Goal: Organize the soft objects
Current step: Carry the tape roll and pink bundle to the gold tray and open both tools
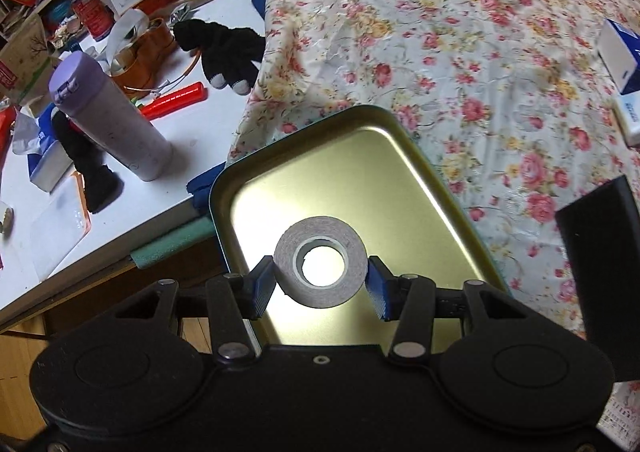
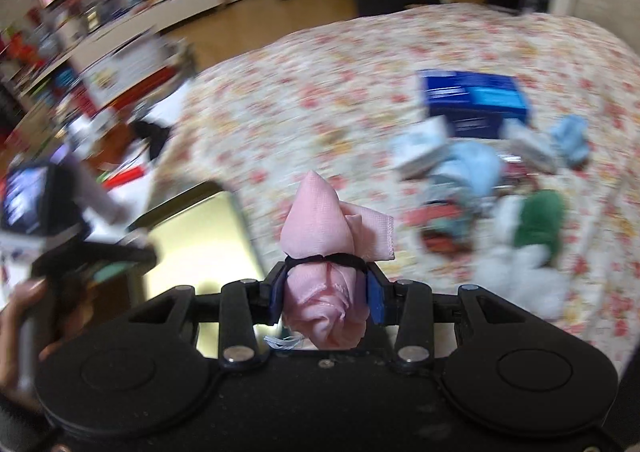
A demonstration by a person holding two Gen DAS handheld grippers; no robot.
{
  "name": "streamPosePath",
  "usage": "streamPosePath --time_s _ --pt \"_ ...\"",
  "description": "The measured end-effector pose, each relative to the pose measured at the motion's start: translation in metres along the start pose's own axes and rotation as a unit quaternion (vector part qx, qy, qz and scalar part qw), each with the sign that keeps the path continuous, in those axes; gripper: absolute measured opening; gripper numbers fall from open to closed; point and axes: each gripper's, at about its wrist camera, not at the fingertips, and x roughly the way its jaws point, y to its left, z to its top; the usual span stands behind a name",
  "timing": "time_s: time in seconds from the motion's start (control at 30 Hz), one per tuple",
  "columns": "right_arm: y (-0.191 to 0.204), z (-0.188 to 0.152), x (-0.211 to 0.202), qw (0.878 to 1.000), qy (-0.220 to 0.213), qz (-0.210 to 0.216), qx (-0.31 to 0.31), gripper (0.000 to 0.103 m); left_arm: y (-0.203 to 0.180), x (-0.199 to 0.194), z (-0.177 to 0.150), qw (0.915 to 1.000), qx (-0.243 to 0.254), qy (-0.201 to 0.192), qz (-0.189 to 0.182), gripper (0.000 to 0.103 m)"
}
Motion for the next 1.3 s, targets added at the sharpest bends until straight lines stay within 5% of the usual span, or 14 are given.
streamPosePath --time_s 0.3,0.7,0.8,0.9,1.3 --pt "0.072 -0.011 0.041 0.997 0.054 0.023 -0.057 0.039 0.017 0.027 0.008 0.9998 -0.01 -0.019 0.002 0.049" --pt "0.093 -0.026 0.103 0.989 0.128 -0.02 -0.069 0.039 0.023 0.05 0.009 0.9994 -0.022 0.025 -0.005 0.049" --pt "0.094 -0.024 0.11 0.988 0.133 -0.022 -0.071 0.04 0.02 0.048 0.009 0.9997 -0.014 0.019 0.006 0.053" --pt "0.096 -0.022 0.111 0.989 0.129 -0.025 -0.072 0.05 0.019 0.046 0.01 0.9998 -0.011 0.012 0.013 0.072" --pt "0.099 -0.022 0.105 0.988 0.121 -0.042 -0.084 0.06 0.017 0.043 0.009 0.9999 -0.008 0.005 -0.007 0.085"
